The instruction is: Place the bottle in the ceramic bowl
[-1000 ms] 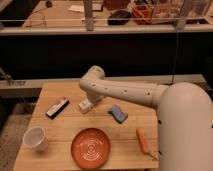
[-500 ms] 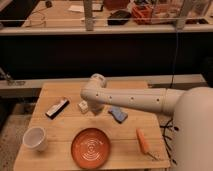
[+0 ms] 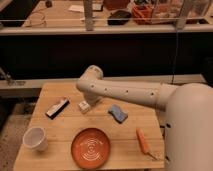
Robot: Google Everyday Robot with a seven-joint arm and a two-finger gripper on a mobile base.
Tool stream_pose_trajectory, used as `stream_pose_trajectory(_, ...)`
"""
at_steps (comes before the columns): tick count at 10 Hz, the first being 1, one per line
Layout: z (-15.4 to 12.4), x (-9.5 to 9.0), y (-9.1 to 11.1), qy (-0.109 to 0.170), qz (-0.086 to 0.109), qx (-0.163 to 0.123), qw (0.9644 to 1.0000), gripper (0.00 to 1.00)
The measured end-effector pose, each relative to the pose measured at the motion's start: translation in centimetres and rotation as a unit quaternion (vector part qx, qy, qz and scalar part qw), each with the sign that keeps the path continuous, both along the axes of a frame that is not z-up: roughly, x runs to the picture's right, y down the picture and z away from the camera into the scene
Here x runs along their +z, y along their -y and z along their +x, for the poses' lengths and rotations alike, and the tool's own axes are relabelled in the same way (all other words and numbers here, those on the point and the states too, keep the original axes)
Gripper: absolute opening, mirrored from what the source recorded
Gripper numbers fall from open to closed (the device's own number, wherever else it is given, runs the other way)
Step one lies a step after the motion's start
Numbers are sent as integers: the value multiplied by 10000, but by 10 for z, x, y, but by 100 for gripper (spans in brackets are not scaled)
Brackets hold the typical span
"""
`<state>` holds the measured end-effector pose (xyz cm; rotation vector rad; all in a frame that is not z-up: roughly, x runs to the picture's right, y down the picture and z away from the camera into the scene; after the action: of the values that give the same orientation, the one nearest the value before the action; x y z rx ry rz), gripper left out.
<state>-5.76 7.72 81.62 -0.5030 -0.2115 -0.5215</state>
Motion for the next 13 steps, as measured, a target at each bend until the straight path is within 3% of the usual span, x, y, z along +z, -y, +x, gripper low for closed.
stream_pose_trajectory(3, -9, 5, 17, 570, -47, 57, 9983, 79)
stream_pose_trajectory(7, -33, 41, 21, 1098, -66, -84, 9939, 80)
stream_pose_trajectory(11, -30, 78, 12, 1174, -100, -118, 9930, 80)
stream_pose_trajectory(13, -24, 94, 5, 1112, -200, -87, 9936, 75)
